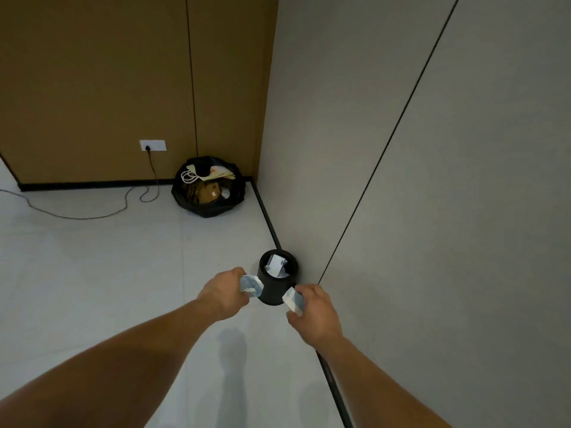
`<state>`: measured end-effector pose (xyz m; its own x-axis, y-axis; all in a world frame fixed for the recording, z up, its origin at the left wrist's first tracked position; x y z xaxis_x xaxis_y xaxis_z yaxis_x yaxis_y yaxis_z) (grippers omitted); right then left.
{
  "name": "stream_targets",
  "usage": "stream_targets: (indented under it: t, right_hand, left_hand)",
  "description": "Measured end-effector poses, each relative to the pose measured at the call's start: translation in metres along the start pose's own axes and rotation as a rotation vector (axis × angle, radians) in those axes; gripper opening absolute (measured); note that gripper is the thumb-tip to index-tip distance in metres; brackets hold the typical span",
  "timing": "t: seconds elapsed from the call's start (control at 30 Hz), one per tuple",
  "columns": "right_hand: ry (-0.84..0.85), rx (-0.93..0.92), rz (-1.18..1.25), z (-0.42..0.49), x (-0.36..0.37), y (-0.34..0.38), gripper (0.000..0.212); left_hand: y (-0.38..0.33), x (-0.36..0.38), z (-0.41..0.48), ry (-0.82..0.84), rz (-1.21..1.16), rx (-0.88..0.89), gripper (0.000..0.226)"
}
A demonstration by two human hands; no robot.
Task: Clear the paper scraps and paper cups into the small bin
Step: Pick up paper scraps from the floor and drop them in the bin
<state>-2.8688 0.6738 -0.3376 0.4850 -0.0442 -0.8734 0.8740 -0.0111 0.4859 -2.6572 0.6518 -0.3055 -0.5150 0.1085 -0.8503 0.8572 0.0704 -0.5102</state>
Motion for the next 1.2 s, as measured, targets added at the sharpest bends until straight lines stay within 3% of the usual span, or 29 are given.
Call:
stream_targets:
  t: [0.23,0.73,1.03,1.2]
  right_hand:
    - [0.046,0.044,-0.007,0.108,0.017,-0.018,0.056]
    - [0.041,0.262,0.024,0.339,0.057,-0.033,0.058]
    - [0.242,0.28,0.041,0.457,0.127,-0.103,0.059]
    - [0.332,0.338,0.063,0.506,0.199,-0.152,0.063]
  left_hand:
    - [-0.002,0.02,0.116,0.072,0.002,-0.019,0.032]
    - [-0.02,0.042,0.415,0.273,0.096,0.144,0.032]
    - [-0.011,0.127,0.516,0.424,0.133,0.108,0.027]
    - [0.026,0.196,0.571,0.418,0.1,-0.053,0.028]
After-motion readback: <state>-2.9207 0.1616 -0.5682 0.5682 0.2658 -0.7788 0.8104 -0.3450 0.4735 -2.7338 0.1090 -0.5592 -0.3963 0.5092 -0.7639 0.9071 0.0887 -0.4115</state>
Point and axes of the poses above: each hand's wrist, its own z-axis towards the middle knuckle, its own x-axis out of the palm, y = z × x, the point moved 5 cm from there along z, towards the middle knuckle, and after that the axes turned 8 degrees about -y, right-handed, at the moved point
